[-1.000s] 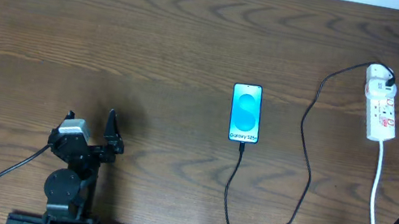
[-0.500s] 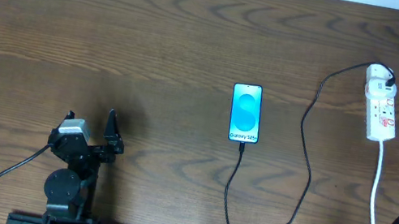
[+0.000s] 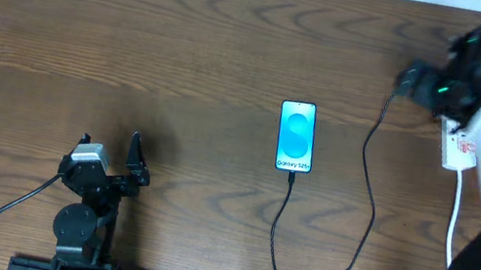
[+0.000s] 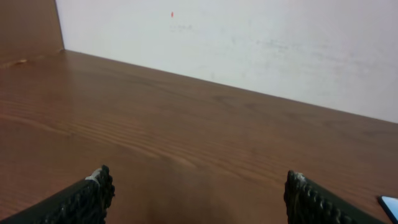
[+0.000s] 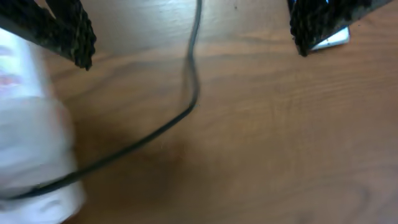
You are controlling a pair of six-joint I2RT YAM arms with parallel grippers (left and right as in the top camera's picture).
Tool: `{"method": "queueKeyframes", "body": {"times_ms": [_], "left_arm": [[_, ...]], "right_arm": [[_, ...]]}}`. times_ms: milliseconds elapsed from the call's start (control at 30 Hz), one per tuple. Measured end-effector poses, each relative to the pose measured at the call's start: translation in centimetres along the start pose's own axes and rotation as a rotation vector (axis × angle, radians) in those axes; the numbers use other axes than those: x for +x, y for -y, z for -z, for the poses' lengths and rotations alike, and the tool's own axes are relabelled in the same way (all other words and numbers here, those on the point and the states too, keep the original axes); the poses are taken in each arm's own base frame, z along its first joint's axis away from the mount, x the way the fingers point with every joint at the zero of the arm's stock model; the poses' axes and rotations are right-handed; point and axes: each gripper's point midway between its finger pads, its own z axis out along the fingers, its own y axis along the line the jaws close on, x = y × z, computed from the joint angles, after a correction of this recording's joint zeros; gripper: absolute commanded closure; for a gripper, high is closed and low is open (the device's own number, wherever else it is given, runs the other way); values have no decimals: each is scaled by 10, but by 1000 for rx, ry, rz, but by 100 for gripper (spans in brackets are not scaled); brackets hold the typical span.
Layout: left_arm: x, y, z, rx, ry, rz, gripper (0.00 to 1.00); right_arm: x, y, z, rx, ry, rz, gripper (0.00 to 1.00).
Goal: Plug charger to phone and switch on socket
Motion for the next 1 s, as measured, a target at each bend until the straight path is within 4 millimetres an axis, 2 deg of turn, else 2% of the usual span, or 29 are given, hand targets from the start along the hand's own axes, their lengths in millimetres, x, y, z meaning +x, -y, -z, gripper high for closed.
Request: {"method": "queueKeyframes", "body": {"times_ms": [67, 200, 300, 367, 433, 600, 767, 967, 1000], "left_arm": [[0, 0, 0, 1, 0, 0, 11], [0, 1, 0, 3, 0, 0, 11], [0, 1, 0, 3, -1, 0, 11], [0, 1, 0, 4, -1, 0, 11], [0, 1, 0, 4, -1, 0, 11], [0, 1, 0, 4, -1, 0, 11], [0, 1, 0, 4, -1, 0, 11], [0, 1, 0, 4, -1, 0, 11], [0, 1, 0, 4, -1, 0, 11]], "right_arm": [[19, -12, -17, -11, -4, 37, 1], [42, -31, -39, -12, 35, 109, 1], [56, -40, -46, 19, 82, 158, 1], [66, -45, -43, 44, 116, 188, 1], [72, -48, -32, 67, 173, 214, 1], [64, -45, 13, 79, 366, 203, 1], [76, -16, 49, 93, 500, 153, 1], [109, 24, 77, 109, 625, 91, 1], [111, 26, 78, 110, 630, 88, 1]]}}
